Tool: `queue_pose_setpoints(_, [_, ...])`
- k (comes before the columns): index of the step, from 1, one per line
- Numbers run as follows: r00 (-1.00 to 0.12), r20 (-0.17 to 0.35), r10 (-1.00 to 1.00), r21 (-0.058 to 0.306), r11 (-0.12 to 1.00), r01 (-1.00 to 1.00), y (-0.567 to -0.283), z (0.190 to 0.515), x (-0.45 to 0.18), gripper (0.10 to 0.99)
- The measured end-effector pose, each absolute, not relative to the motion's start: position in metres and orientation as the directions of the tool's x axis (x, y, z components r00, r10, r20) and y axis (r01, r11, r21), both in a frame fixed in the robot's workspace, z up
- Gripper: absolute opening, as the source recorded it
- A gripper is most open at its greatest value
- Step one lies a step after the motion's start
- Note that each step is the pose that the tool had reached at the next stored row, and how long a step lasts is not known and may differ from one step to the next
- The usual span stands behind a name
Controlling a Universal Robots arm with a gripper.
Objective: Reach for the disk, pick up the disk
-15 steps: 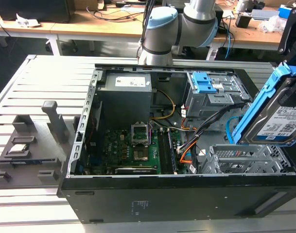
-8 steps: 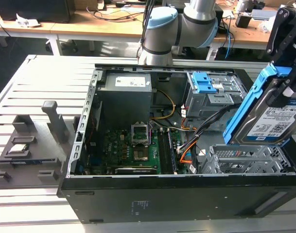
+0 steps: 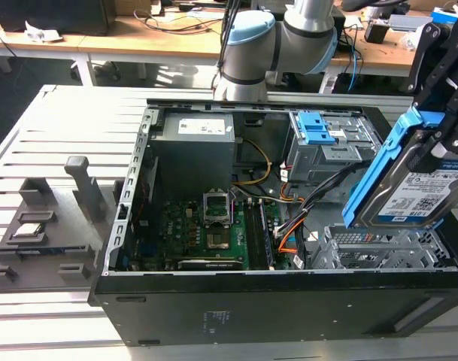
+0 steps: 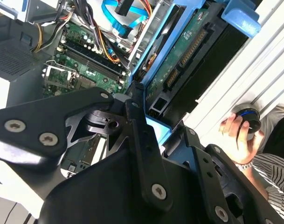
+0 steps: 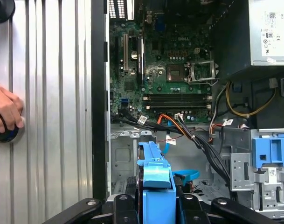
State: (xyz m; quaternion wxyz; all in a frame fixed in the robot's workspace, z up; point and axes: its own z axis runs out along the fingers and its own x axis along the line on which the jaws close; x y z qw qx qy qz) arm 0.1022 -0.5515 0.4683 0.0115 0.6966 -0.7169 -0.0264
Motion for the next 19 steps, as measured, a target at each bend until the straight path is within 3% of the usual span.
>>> queue_pose_setpoints(19, [-0.029,-0.020,-0.999,0.054,0.028,-0.998,-0.552,0.454,0.097,0.369])
